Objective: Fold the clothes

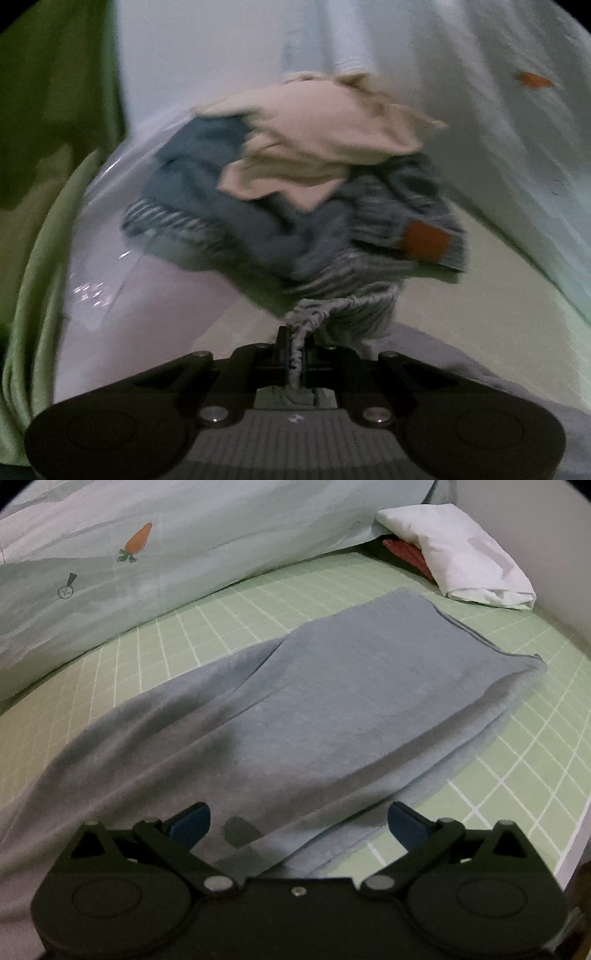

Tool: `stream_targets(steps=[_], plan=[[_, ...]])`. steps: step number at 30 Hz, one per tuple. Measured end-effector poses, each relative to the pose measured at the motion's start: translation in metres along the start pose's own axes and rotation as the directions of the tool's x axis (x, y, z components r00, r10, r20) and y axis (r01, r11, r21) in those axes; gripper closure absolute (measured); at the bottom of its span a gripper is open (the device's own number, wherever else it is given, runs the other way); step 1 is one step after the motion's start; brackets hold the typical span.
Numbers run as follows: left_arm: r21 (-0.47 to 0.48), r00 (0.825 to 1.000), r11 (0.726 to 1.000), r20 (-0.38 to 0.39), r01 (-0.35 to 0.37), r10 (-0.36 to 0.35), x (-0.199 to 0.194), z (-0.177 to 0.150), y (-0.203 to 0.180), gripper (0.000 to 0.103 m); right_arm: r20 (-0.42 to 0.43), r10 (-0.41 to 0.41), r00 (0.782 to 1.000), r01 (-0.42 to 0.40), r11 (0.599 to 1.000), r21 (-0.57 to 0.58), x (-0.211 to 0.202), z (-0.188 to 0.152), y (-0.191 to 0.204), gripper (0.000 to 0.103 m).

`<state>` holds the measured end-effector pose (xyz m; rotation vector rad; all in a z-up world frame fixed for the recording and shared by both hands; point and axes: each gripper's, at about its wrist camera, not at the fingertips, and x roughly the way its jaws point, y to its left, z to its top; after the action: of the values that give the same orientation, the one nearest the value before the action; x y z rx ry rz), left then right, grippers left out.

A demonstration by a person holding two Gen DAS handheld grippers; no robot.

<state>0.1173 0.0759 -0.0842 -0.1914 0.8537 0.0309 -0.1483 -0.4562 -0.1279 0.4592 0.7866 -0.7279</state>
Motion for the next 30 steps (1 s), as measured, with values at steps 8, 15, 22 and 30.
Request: stream_targets(steps=[8,15,22,30], plan=[[0.123,0.989,0.982,0.007,0.145,-0.147,-0.030,-0.013,-0.097,0.097,0.019,0.006,1.000,-0.007,1.000,0.007,-0.005,0.008,-0.033,0.000],[0.198,0.961,0.940,-0.052,0.276,-0.271,-0.062,-0.060,-0.209,0.097,0.020,0.027,0.999,-0.026,0.999,-0.020,-0.010,0.020,-0.084,0.000],[0.346,0.950,0.891,-0.206,0.295,-0.234,-0.065,-0.140,-0.300,0.091,0.015,0.051,0.999,-0.049,0.996,-0.068,-0.001,0.038,-0.128,0.000],[0.241,0.959,0.938,-0.191,0.251,-0.207,-0.076,-0.147,-0.265,0.074,-0.026,0.088,0.996,-0.091,0.985,-0.147,0.011,0.044,-0.133,0.000]])
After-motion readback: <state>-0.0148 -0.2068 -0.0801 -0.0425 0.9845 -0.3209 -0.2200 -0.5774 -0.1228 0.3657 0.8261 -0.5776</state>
